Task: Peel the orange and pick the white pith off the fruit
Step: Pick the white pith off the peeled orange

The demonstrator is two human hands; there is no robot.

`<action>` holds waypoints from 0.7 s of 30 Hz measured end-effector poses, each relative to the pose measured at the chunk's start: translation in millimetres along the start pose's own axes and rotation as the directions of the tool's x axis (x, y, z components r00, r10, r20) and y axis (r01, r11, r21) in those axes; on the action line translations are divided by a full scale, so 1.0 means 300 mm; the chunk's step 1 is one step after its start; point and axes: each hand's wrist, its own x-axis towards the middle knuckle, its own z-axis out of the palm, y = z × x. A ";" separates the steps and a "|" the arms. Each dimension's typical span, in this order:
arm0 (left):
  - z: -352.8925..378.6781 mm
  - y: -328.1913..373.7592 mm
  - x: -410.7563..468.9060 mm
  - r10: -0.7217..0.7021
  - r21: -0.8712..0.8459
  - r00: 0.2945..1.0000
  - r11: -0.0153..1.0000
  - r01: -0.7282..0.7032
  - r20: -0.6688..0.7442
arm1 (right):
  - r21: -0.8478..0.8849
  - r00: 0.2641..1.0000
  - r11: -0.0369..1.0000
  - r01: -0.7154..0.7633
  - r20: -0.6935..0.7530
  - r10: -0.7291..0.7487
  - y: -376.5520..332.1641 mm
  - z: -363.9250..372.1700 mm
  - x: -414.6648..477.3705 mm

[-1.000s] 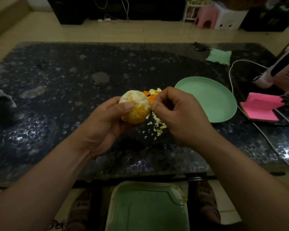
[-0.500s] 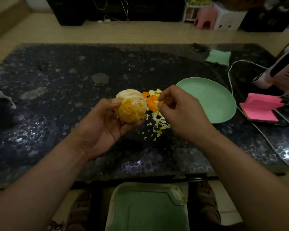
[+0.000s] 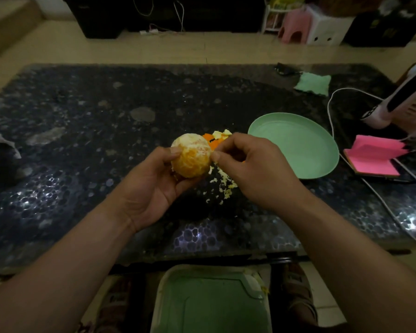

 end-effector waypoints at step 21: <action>0.010 -0.020 0.003 0.086 0.179 0.996 0.980 -0.082 -0.014 | -0.237 0.975 0.958 0.160 -0.112 -0.191 -0.030 0.019 -0.028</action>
